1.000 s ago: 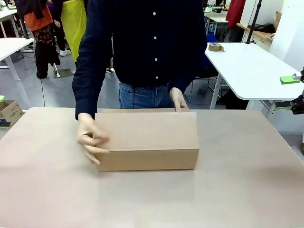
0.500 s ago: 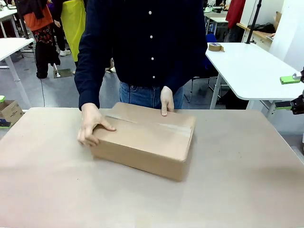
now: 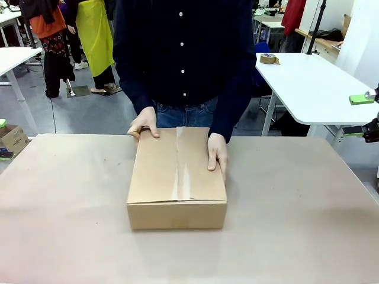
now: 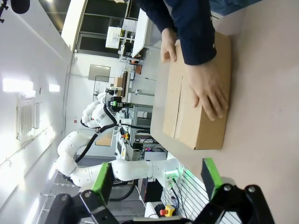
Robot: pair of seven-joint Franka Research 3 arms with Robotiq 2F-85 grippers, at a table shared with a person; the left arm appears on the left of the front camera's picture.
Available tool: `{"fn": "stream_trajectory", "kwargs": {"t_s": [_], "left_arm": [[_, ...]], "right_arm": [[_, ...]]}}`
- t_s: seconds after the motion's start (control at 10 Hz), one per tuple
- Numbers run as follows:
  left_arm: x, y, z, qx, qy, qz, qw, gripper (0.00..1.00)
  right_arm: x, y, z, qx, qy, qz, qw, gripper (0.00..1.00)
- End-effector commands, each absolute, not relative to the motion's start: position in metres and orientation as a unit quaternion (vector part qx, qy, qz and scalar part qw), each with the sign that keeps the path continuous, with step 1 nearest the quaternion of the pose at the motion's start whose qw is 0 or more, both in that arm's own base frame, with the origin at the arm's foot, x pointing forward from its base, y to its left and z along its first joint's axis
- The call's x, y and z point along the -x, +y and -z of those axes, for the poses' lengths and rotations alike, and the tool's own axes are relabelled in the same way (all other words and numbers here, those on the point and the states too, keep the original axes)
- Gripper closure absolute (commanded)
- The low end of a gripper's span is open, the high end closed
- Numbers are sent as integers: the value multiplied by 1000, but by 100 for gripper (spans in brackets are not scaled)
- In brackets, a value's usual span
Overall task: Pack the gift set into the box.
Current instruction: Press and hold the closed box until the human finishes sealing it.
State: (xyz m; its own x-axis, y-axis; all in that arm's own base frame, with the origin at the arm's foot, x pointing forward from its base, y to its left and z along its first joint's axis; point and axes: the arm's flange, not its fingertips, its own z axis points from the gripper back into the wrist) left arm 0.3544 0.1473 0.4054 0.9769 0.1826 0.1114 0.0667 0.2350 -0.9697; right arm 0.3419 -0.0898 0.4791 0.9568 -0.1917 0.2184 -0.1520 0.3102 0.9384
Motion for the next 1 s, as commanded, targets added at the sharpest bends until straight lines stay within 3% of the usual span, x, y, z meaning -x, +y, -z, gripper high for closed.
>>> {"fn": "stream_trajectory", "kwargs": {"t_s": [0.0,0.5,0.6,0.7,0.9], "left_arm": [[-353,146,-405,617,-102,-43,779,0],[-353,146,-405,617,-102,-43,779,0],[-354,147,-405,617,-101,-37,779,0],[-369,107,-419,603,-122,110,781,0],[-378,-3,-432,541,-202,376,725,0]], "right_arm": [[-341,-90,-478,-587,-152,1,795,0],[-342,-90,-479,-587,-147,13,796,0],[-353,-77,-485,-569,-133,-34,811,0],[-378,-33,-494,-505,-177,-100,839,0],[-422,90,-484,-456,-225,-329,796,0]]}}
